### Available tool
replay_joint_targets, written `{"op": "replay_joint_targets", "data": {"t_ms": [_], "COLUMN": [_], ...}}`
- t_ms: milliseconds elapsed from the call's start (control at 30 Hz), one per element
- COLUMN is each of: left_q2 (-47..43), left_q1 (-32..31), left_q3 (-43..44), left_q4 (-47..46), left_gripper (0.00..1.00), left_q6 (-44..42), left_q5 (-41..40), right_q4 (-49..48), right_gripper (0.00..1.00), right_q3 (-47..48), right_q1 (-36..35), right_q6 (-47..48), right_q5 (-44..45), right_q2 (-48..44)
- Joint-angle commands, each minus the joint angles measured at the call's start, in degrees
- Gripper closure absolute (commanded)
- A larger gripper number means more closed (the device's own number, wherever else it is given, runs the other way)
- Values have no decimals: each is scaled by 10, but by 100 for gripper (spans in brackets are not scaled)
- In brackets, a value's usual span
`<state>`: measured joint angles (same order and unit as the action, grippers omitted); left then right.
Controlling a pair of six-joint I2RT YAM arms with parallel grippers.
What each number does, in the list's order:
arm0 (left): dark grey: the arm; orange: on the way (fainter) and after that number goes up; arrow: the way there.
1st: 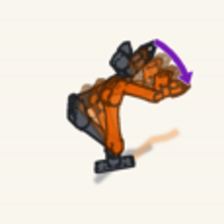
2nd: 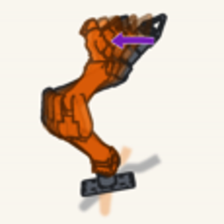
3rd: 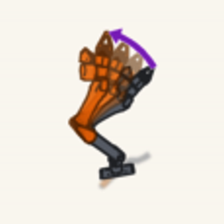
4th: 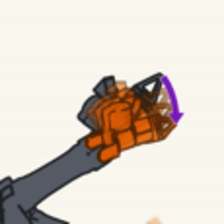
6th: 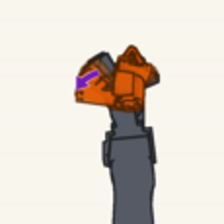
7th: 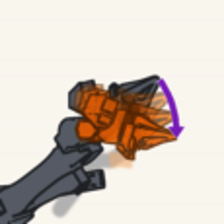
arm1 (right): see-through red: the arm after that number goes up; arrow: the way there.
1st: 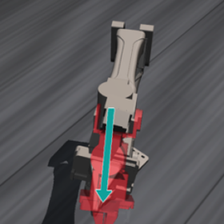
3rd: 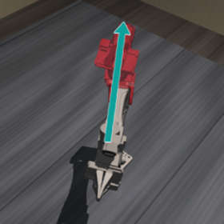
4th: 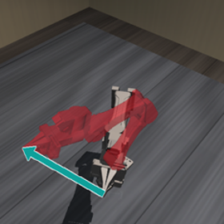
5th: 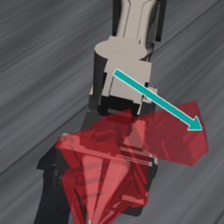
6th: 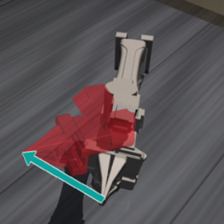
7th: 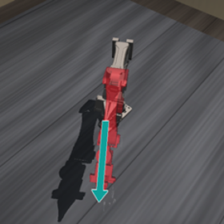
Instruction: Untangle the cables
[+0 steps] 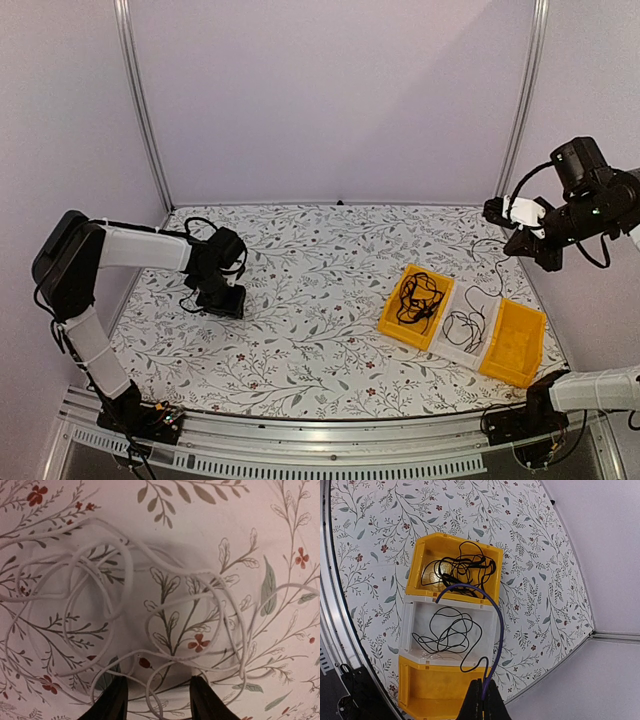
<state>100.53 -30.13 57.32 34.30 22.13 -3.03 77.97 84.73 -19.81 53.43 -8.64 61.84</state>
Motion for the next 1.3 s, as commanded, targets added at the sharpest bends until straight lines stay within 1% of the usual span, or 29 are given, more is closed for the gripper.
{"op": "replay_joint_targets", "data": {"t_ms": [0,167,333,433,567,767,933,1067,1100,1267], "left_q2": [8,-3,-11,-26,-32,-38,-56,-82,-91,-155], "left_q1": [-4,-4,-4,-4,-4,-4,-5,-5,-5,-6], "left_q3": [-12,-16,-18,-26,-32,-29,-22,-23,-27,-52], "left_q4": [-13,-13,-8,-9,-8,-9,-9,-20,-29,-70], "left_gripper": [54,54,54,54,54,54,54,54,54,55], "left_q6": [-3,-1,3,7,12,25,36,29,25,10], "left_q5": [9,7,10,7,6,9,14,25,26,73], "right_q4": [5,-5,-66,-101,-159,-237,-265,-267,-261,-179], "right_gripper": [100,100,100,100,100,100,100,100,98,75], "right_q3": [-18,-109,-231,-277,-305,-337,-353,-343,-337,-266], "right_q1": [2,2,3,3,3,3,2,3,3,3], "right_q6": [30,15,34,45,17,-39,-74,-99,-105,-124], "right_q5": [10,-11,7,13,5,1,23,20,19,18], "right_q2": [-12,1,-18,-31,-16,80,162,178,179,179]}}
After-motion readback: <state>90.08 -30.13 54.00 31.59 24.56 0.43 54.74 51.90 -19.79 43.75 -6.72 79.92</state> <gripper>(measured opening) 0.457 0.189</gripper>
